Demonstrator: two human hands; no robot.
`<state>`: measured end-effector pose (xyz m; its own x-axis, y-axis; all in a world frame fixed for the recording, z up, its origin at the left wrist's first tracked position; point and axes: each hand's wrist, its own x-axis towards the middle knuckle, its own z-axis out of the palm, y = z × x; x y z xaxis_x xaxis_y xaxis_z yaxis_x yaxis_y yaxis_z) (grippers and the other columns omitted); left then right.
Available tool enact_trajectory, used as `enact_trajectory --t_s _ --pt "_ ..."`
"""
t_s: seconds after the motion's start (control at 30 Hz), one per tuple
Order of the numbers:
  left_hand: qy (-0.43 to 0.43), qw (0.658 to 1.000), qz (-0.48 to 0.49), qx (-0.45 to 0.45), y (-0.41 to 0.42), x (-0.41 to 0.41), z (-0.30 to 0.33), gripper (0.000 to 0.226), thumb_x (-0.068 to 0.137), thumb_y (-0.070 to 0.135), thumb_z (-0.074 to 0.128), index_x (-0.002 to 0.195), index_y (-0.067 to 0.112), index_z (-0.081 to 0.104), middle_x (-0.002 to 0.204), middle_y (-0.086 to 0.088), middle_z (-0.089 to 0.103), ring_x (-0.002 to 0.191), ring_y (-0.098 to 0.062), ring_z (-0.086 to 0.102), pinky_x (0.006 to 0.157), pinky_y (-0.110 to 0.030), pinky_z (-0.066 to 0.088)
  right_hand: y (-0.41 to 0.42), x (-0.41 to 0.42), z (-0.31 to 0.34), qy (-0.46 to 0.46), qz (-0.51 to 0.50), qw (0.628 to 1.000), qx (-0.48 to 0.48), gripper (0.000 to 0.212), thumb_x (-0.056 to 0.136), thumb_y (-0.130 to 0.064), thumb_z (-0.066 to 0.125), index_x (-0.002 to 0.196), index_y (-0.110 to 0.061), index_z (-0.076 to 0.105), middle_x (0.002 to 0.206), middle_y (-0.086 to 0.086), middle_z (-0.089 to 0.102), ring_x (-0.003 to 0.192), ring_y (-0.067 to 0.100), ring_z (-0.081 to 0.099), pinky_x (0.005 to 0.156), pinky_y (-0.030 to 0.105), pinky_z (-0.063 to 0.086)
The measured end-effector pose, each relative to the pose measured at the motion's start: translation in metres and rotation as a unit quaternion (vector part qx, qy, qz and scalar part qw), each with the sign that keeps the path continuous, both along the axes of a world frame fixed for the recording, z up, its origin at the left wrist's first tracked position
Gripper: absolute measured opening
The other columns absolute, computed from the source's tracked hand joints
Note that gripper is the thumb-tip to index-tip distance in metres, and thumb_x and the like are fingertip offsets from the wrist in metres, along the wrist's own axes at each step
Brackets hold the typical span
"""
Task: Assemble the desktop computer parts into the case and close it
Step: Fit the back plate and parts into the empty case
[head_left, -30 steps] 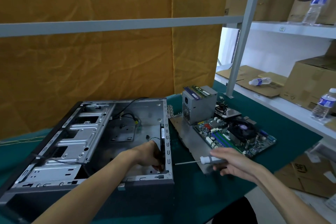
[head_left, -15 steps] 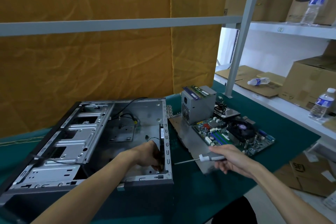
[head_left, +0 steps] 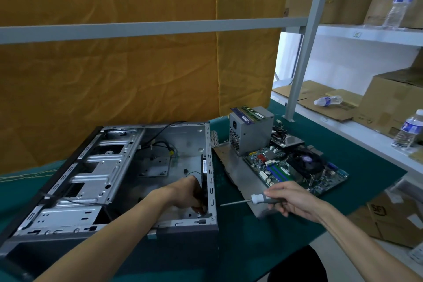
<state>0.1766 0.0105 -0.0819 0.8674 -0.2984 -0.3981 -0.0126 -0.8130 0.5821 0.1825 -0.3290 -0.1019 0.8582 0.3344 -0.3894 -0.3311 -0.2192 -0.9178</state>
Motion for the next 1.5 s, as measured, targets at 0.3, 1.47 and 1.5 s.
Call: enact_trajectory --t_s 0.3,1.47,1.5 --pt "0.009 1.0 -0.002 -0.026 0.002 0.002 -0.005 0.011 0.086 0.002 0.073 0.087 0.011 0.077 0.088 -0.001 0.079 0.085 -0.013 0.077 0.083 -0.033 0.062 -0.009 0.0 -0.001 0.042 0.055 0.997 0.017 0.026 0.087 -0.012 0.079 0.107 -0.004 0.064 0.084 0.015 0.065 0.065 0.018 0.058 0.05 0.026 0.046" --pt "-0.101 0.962 0.247 -0.055 -0.06 -0.032 0.052 0.036 0.081 0.018 0.065 0.111 0.015 0.045 0.107 -0.001 0.055 0.085 -0.009 0.053 0.056 -0.023 0.04 0.103 0.021 0.085 -0.213 0.019 0.974 0.076 0.027 0.105 -0.035 0.053 0.117 -0.014 0.064 0.106 0.007 0.076 0.102 0.018 0.069 0.085 0.034 0.052" --pt "-0.104 0.961 0.25 -0.053 -0.06 -0.033 0.056 0.036 0.079 0.018 0.065 0.11 0.016 0.046 0.106 -0.001 0.055 0.084 -0.008 0.052 0.056 -0.022 0.039 0.117 0.024 0.088 -0.267 0.01 0.963 0.017 0.024 0.106 -0.038 0.052 0.114 -0.018 0.062 0.107 0.003 0.074 0.103 0.016 0.067 0.087 0.036 0.05"
